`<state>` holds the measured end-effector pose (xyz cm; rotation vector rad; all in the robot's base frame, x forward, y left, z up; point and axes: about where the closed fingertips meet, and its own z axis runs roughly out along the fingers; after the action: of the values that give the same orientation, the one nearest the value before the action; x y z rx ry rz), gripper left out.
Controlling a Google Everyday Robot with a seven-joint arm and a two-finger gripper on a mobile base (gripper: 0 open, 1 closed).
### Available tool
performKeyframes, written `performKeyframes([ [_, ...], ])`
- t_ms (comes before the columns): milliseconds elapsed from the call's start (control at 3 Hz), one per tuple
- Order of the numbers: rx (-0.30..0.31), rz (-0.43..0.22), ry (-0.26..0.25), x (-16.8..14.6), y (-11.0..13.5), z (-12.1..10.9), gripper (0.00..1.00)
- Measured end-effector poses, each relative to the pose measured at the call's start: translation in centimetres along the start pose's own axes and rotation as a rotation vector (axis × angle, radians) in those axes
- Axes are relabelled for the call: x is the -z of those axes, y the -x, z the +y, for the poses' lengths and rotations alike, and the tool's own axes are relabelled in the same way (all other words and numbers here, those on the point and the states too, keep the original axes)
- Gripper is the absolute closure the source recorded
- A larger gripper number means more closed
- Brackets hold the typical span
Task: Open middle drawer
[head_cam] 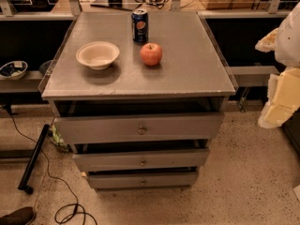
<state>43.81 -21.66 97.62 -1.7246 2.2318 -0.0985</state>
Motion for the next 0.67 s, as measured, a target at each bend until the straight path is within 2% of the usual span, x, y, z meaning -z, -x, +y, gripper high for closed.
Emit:
performKeyframes([
  [333, 0.000, 0.000, 0.000, 0.00, 0.00, 0.00, 0.03],
  [667, 0.000, 0.000, 0.000, 0.00, 0.00, 0.00, 0.25],
])
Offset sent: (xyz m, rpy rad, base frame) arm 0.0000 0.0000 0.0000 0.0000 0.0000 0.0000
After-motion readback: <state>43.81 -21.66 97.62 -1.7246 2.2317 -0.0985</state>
